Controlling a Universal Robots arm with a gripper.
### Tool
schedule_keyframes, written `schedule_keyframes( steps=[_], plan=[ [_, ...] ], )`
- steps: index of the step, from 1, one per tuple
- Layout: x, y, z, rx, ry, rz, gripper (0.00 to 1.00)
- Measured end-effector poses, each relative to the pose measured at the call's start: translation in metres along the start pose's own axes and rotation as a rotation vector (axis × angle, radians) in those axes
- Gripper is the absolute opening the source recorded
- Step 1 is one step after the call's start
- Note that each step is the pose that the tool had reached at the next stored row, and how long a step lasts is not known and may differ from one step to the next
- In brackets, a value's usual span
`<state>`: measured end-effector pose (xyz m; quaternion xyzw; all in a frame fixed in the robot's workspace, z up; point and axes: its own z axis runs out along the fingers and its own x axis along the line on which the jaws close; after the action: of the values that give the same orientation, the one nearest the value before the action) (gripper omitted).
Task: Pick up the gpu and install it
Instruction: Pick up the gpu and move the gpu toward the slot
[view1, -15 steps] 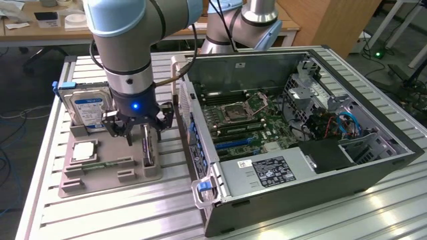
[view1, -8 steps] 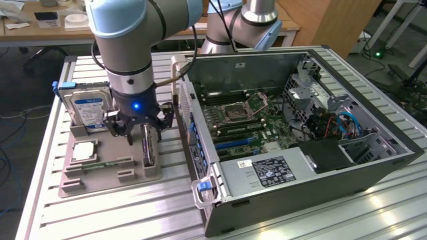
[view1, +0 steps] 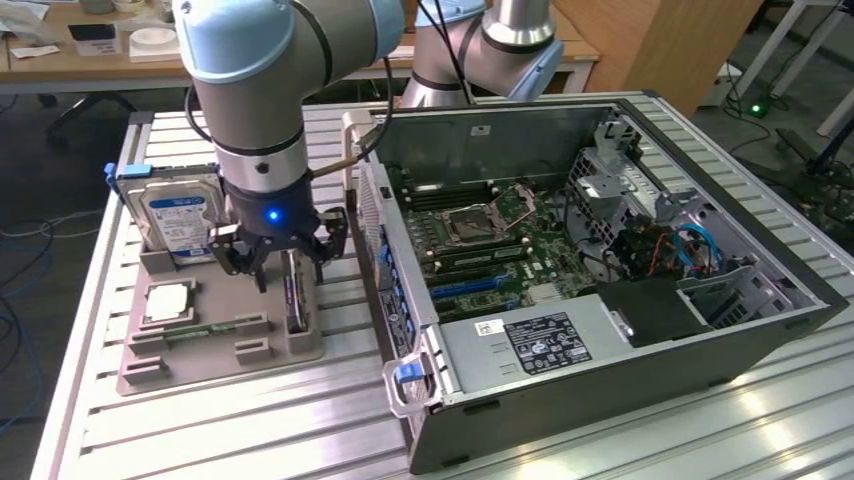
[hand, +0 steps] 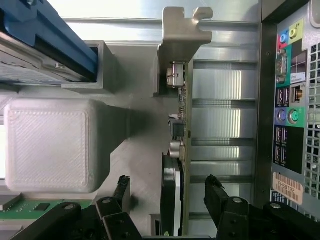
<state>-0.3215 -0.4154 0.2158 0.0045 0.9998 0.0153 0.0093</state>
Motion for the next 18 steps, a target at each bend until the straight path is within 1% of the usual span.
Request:
schedule_keyframes(
  steps=[9, 10, 11, 12, 13, 18],
  plan=[
    [0.0001, 0.0012, 0.0056, 0.0005, 0.0001, 0.0, 0.71],
    [0.0001, 0.0012, 0.006, 0.0005, 0.0001, 0.0, 0.69],
    [0.0001, 0.0012, 0.0062, 0.0005, 0.0001, 0.0, 0.63],
    [0.0001, 0.0012, 0.0063, 0.0004, 0.0001, 0.0, 0.63],
    [0.0001, 0.0012, 0.0063, 0.0005, 0.0001, 0.0, 0.56],
    [0.0001, 0.0012, 0.0065, 0.0004, 0.0, 0.0, 0.55]
  ],
)
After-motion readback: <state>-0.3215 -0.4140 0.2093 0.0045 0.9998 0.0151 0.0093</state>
